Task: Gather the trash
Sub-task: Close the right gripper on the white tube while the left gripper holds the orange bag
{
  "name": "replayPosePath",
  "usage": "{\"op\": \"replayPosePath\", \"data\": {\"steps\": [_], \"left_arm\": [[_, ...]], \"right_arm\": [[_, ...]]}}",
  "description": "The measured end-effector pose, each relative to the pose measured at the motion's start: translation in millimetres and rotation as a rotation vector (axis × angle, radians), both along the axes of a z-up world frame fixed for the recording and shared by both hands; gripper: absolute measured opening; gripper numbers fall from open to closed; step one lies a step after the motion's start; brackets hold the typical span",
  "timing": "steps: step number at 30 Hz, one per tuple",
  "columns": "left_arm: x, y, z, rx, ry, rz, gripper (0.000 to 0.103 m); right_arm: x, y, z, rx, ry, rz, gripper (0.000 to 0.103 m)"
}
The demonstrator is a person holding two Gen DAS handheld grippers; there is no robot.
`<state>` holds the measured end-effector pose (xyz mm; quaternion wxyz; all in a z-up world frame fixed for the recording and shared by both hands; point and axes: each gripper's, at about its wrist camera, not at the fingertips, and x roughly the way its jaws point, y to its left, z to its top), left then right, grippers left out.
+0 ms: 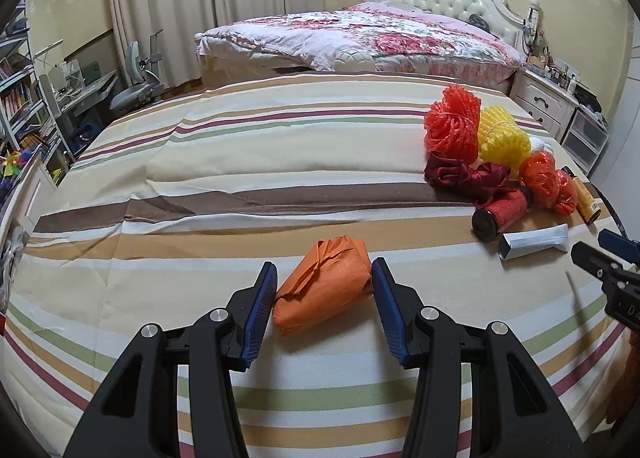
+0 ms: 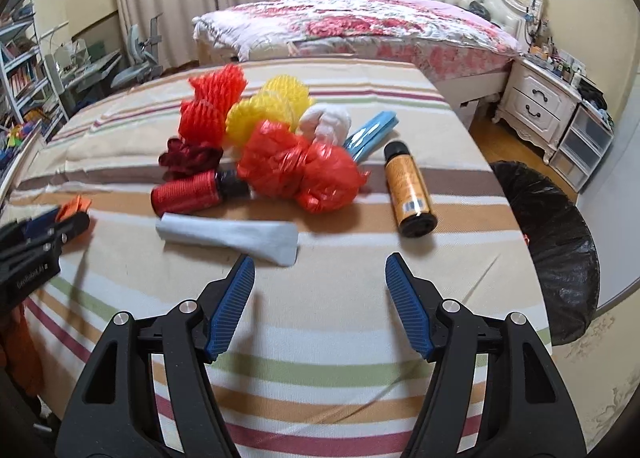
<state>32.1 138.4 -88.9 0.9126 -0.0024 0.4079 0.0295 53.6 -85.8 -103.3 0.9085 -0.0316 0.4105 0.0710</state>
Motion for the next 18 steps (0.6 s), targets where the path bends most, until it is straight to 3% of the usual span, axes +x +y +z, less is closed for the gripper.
{"op": "replayPosePath", "data": {"steps": [4, 9, 18], "left_arm": [[-1, 0, 1, 0.000, -0.004, -0.002, 0.049], [-1, 0, 1, -0.005, -0.003, -0.002, 0.049], [1, 6, 0, -0.035, 0.002, 0.006, 0.049]], "right_arm": [[21, -7, 8, 0.006, -0.026, -0.043, 0.066], [47, -2, -1, -0.041, 0.017, -0.041, 0.066], [17, 1, -8, -0.057, 0.085, 0.009, 0.068]]}}
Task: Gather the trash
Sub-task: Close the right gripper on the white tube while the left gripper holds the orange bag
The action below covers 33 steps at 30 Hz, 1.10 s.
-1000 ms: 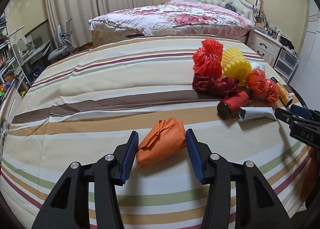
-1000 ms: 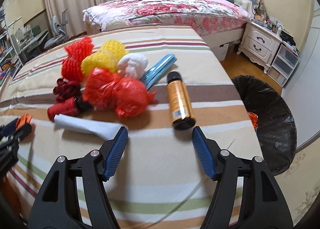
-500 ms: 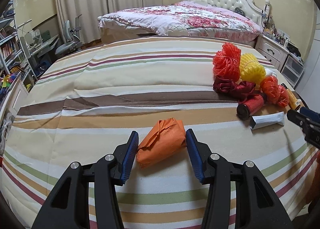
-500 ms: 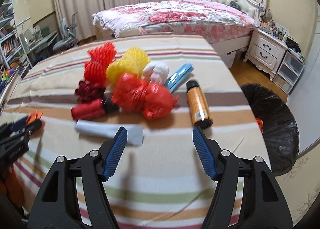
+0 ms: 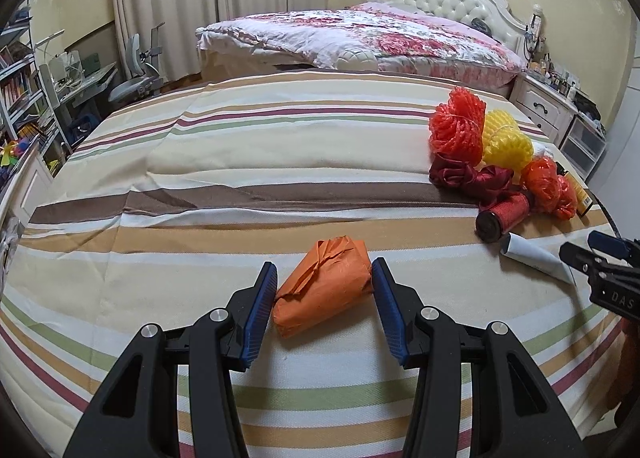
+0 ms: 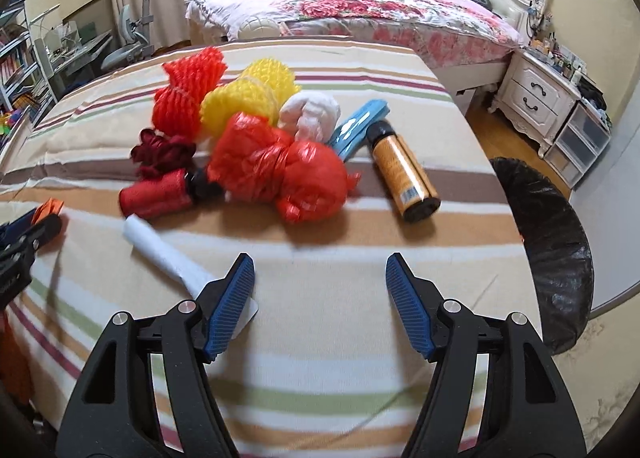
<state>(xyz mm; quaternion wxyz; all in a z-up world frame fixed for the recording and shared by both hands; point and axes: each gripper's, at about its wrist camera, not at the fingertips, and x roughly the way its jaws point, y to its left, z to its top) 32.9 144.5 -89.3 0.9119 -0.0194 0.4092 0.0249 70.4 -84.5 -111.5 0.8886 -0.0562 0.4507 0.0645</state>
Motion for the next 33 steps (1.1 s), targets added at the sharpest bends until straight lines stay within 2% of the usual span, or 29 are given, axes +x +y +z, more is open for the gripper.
{"op": "replayPosePath", "data": {"steps": [2, 7, 11, 15, 17, 18, 19, 21, 26, 30, 31, 33], "left_arm": [[0, 2, 0, -0.002, -0.002, 0.001, 0.049], [-1, 4, 1, 0.003, -0.008, 0.004, 0.049], [-3, 9, 1, 0.006, -0.009, 0.016, 0.049], [-5, 13, 1, 0.007, -0.012, 0.024, 0.049], [-6, 15, 1, 0.008, -0.013, 0.025, 0.049], [-6, 15, 1, 0.009, -0.014, 0.025, 0.049], [-6, 15, 2, 0.010, -0.015, 0.025, 0.049], [-7, 15, 2, 0.013, -0.018, 0.026, 0.049], [-7, 18, 1, 0.006, -0.017, 0.029, 0.049], [-7, 16, 1, 0.012, -0.021, 0.025, 0.049], [-7, 15, 1, 0.016, -0.023, 0.023, 0.049], [-8, 14, 2, 0.025, -0.031, 0.023, 0.049]], "right_arm": [[-7, 2, -1, 0.007, 0.008, 0.017, 0.071], [-25, 13, -1, 0.009, 0.021, 0.063, 0.071], [-32, 18, 5, -0.005, -0.021, 0.063, 0.071], [-32, 23, 16, 0.055, -0.047, 0.076, 0.071], [-31, 32, 19, 0.051, -0.055, 0.102, 0.070], [-30, 37, 19, 0.049, -0.057, 0.116, 0.068], [-29, 42, 18, 0.049, -0.055, 0.129, 0.061], [-26, 51, 15, 0.046, -0.041, 0.153, 0.059], [-26, 66, 6, 0.020, -0.018, 0.195, 0.044], [-28, 65, 2, 0.004, -0.013, 0.204, 0.027], [-28, 64, 3, 0.006, -0.013, 0.205, 0.018], [-29, 62, 3, 0.012, -0.013, 0.199, 0.014]]}}
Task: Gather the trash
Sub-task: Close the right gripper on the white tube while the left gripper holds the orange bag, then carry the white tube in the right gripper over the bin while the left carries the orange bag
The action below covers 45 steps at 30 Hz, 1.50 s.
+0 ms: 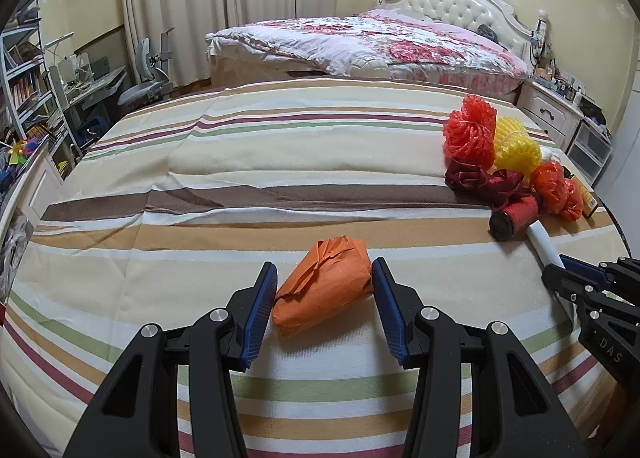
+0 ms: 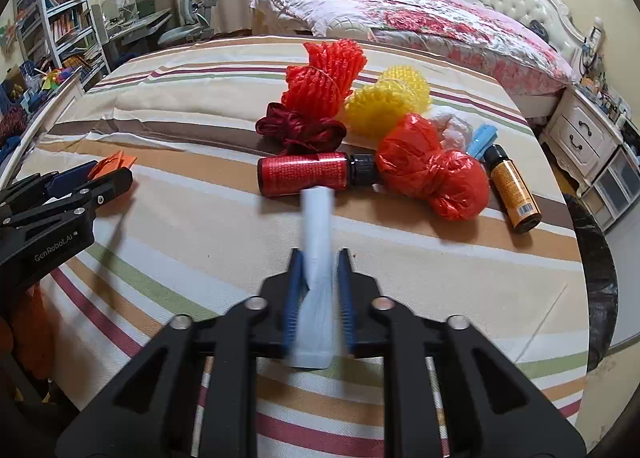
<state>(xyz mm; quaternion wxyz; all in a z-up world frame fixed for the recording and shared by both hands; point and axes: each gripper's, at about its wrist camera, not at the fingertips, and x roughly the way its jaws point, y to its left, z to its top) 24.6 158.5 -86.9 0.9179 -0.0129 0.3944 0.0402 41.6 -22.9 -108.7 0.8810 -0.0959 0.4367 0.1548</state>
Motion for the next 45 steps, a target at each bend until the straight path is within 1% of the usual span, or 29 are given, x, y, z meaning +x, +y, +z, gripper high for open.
{"op": "replayPosePath", "data": {"steps": [4, 7, 9, 15, 21, 30, 35, 40, 45], "left_arm": [[-4, -3, 3, 0.005, -0.020, -0.003, 0.049], [-5, -6, 5, -0.011, -0.026, -0.009, 0.049], [-6, -11, 8, -0.027, -0.035, -0.022, 0.049], [-6, -37, 24, -0.029, -0.088, -0.080, 0.049], [-1, -83, 44, -0.025, -0.135, -0.173, 0.049], [16, -159, 59, -0.010, -0.173, -0.318, 0.049], [30, -204, 64, 0.000, -0.180, -0.381, 0.049], [41, -246, 67, 0.015, -0.198, -0.435, 0.049], [55, -280, 64, 0.023, -0.192, -0.470, 0.049]], "right_arm": [[-2, -8, 1, 0.022, -0.003, -0.012, 0.014], [-5, -17, 6, 0.036, -0.016, -0.033, 0.014], [-6, -26, 10, 0.047, -0.028, -0.053, 0.014], [-10, -55, 26, 0.078, -0.073, -0.123, 0.014], [-10, -88, 37, 0.091, -0.115, -0.200, 0.014], [-2, -153, 48, 0.086, -0.172, -0.352, 0.014], [6, -192, 50, 0.075, -0.198, -0.441, 0.014], [13, -222, 47, 0.070, -0.211, -0.506, 0.014], [21, -246, 46, 0.061, -0.222, -0.561, 0.014]]}}
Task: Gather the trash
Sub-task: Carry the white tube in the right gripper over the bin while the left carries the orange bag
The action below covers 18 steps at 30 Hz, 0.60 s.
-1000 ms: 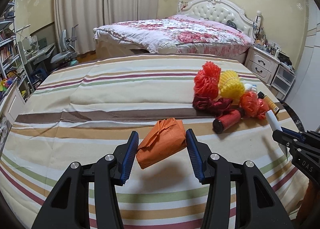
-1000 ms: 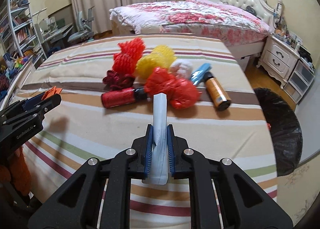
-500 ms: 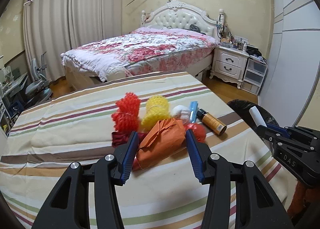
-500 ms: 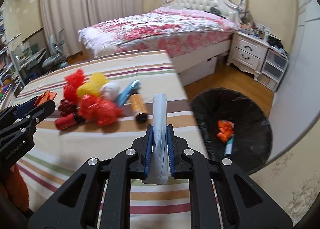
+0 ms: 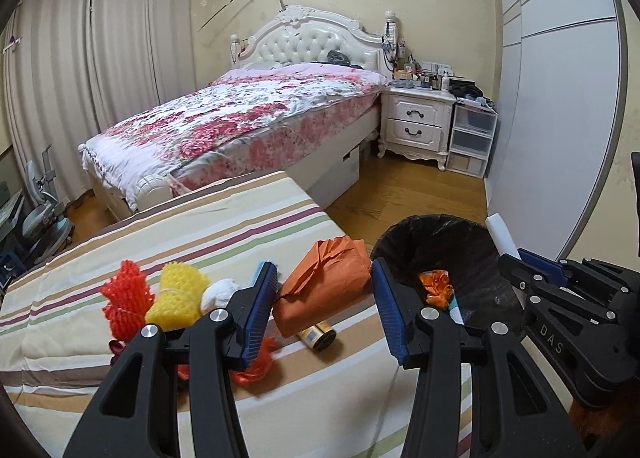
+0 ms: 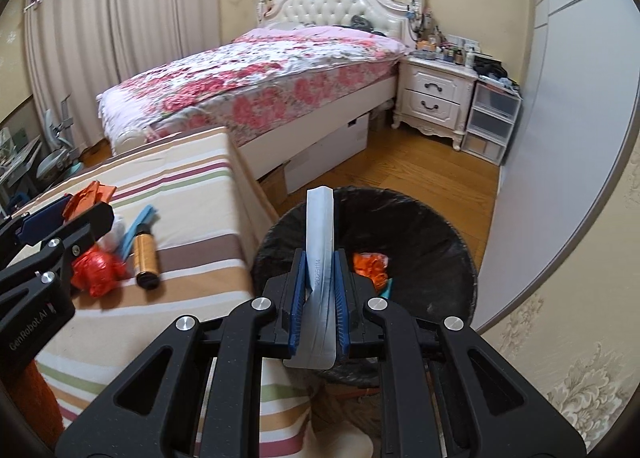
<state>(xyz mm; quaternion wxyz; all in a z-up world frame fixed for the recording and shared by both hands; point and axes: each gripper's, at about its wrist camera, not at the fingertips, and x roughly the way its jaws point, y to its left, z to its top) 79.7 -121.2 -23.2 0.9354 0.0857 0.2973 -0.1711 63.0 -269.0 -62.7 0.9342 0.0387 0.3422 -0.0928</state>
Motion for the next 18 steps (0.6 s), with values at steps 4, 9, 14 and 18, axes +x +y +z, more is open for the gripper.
{"op": "replayPosePath", "data": {"steps": [4, 9, 14, 18], "left_arm": [[12, -26, -4, 0.019, 0.002, -0.024, 0.049], [24, -49, -10, 0.036, -0.006, -0.036, 0.049], [41, -62, -19, 0.056, 0.007, -0.022, 0.049], [51, -72, -24, 0.069, 0.018, -0.017, 0.049]], "right_arm": [[9, -16, -3, -0.001, -0.001, -0.031, 0.014], [21, -32, -12, 0.008, 0.015, -0.062, 0.014], [28, -48, -21, 0.032, 0.029, -0.098, 0.014], [33, -56, -25, 0.047, 0.037, -0.116, 0.014]]}}
